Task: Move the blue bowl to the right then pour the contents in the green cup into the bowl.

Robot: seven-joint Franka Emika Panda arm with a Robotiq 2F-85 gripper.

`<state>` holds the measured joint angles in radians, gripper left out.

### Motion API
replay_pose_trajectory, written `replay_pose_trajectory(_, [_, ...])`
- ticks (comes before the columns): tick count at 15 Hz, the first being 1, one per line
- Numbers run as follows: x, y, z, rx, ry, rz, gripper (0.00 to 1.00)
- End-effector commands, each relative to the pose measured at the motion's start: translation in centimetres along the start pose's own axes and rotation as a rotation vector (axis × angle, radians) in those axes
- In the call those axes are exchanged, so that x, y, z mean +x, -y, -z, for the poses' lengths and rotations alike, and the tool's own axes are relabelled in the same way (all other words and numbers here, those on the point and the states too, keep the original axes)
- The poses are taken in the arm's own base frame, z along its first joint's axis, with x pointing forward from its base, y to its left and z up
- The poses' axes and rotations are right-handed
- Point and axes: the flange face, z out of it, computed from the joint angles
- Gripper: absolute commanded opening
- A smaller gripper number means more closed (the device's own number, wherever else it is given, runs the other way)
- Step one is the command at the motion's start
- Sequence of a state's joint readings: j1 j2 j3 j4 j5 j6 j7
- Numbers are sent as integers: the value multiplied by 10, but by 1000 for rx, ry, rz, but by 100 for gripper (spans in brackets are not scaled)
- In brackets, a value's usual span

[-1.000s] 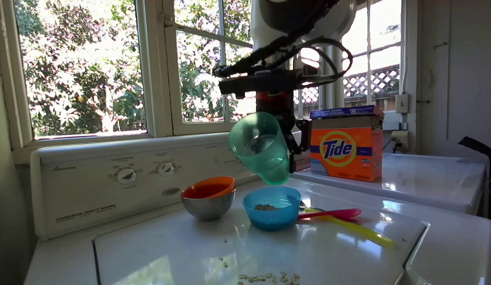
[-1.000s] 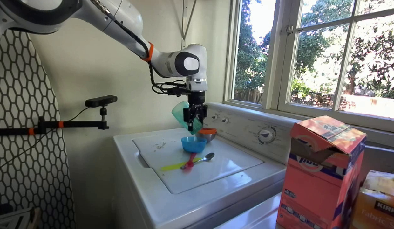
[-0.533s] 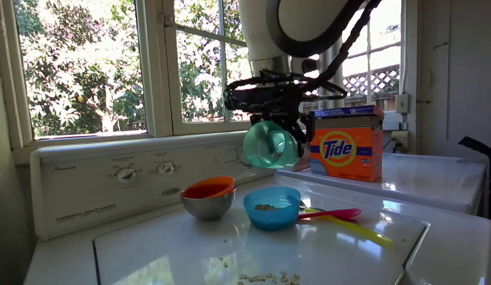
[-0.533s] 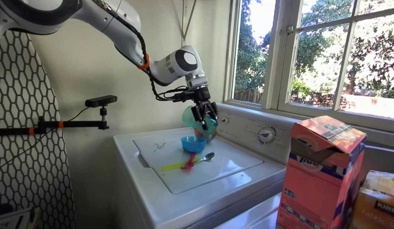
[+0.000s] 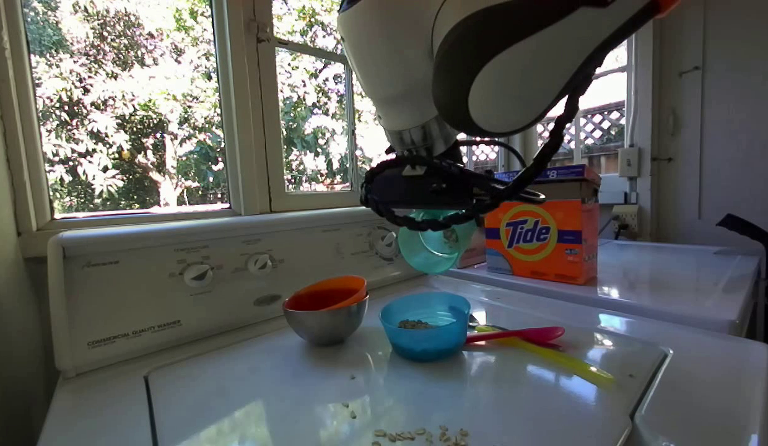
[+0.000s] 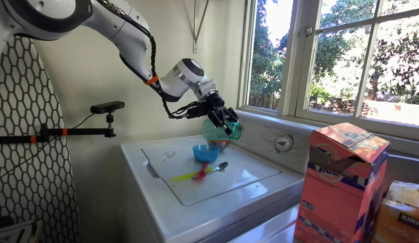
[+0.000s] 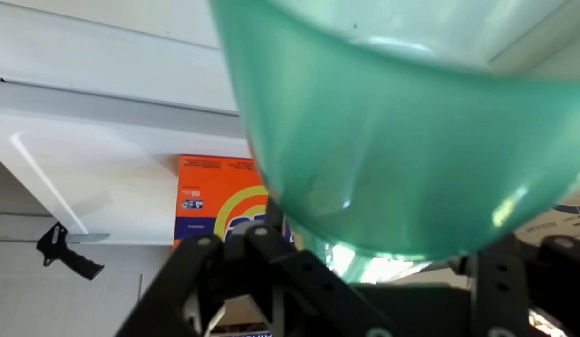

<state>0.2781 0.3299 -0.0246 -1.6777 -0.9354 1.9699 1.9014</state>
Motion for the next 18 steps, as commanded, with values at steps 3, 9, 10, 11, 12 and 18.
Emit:
replay_pose_trajectory(3, [-26,-1,10,17,-175,-16,50])
replay_pose_trajectory(9, [-42,9,14,106,-294,-65,50])
replay_pose_trajectory(10, [-44,9,14,116,-315,-65,50])
replay_pose_trajectory(11, [-46,9,13,123,-337,-63,50])
replay_pose_trajectory(12, [-47,9,13,129,-357,-61,50])
replay_pose_trajectory(18, [-57,4,21,123,-425,-36,50])
